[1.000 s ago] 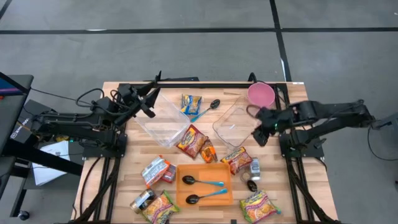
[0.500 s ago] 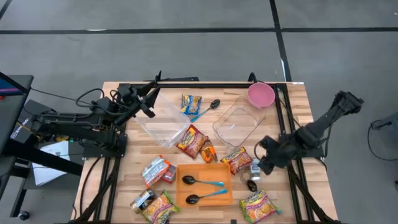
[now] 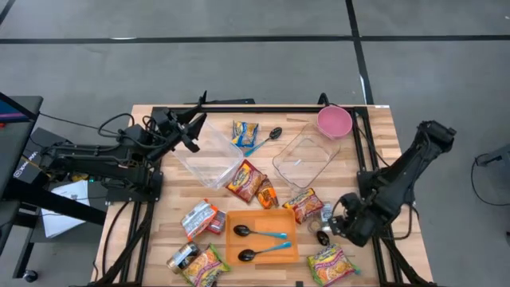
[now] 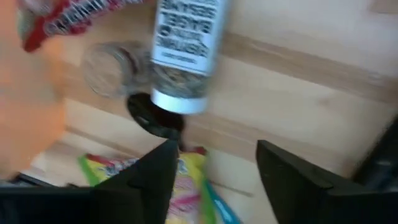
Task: Pick & Place Food Item
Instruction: Put the white seasoning bottle into the transparent bin
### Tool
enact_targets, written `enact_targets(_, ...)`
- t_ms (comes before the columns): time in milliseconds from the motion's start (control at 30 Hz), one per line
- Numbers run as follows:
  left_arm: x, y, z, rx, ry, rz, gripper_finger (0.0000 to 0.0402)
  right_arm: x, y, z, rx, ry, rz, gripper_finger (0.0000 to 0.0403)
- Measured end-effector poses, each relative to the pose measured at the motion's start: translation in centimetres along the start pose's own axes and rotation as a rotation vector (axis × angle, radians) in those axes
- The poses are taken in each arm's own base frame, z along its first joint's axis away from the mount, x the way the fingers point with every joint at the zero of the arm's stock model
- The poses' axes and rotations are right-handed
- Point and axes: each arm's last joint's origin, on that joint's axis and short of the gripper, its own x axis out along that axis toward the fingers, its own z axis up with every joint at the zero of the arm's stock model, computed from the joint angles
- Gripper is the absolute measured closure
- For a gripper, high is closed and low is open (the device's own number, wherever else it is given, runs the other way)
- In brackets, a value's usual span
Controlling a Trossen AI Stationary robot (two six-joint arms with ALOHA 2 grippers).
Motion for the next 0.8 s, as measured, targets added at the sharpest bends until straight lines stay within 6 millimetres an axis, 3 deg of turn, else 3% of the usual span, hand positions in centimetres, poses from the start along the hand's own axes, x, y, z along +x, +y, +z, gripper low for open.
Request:
enact_targets(133, 0.0, 0.0, 0.0, 0.0, 0.0, -0.005, 0.0206, 0.8, 0.9, 0.5, 0.026, -0.014, 0.001, 0.0119)
enact_targets(267, 0.0, -0.1, 0.0, 0.0, 0.004, -0.037, 0.0206, 1.7, 1.3, 0.5, 0.034, -0.034, -0.032, 0.0089)
enact_targets(800, 0.0, -0.2, 0.0, 0.004, 0.006, -0.076, 0.0206, 7.4, 3.1, -0.1, 0.079, -0.081, -0.122, 0.0085)
